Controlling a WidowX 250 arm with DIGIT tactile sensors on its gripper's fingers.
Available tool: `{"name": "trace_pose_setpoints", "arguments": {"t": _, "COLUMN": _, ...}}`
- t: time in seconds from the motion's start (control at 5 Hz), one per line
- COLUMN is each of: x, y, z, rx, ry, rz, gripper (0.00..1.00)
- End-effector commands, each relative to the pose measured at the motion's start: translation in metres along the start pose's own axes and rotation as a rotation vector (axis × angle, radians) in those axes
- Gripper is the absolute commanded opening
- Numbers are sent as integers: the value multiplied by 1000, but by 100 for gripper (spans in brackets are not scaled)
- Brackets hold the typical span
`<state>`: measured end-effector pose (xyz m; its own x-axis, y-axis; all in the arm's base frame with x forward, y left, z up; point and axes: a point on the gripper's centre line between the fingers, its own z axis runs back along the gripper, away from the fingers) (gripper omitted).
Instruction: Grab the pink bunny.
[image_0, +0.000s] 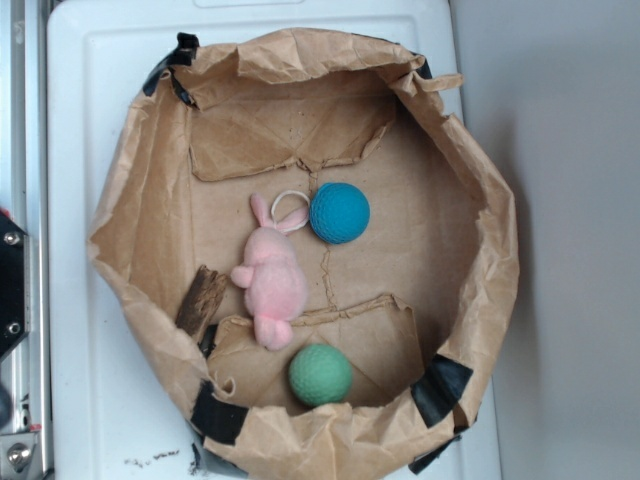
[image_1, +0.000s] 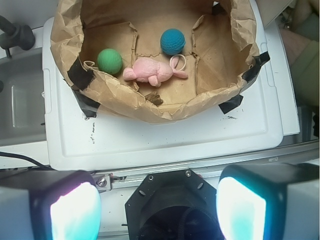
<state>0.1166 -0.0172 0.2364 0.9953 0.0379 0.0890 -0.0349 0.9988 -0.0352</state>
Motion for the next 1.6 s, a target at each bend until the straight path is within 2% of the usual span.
{"name": "trace_pose_setpoints", "arguments": {"t": 0.0, "x": 0, "y": 0, "z": 0, "rx": 0, "ry": 0, "rz": 0, "gripper": 100}}
{"name": "trace_pose_setpoints", "arguments": {"t": 0.2, "x": 49, "y": -16, "z": -12, "rx": 25, "ry": 4, "rz": 58, "gripper": 100}}
{"name": "trace_pose_setpoints", "arguments": {"t": 1.2, "x": 49, "y": -16, "z": -12, "rx": 25, "ry": 4, "rz": 58, "gripper": 100}}
{"name": "trace_pose_setpoints", "arguments": {"t": 1.4, "x": 66, "y": -9, "z": -22, "rx": 52, "ry": 39, "rz": 191, "gripper": 100}}
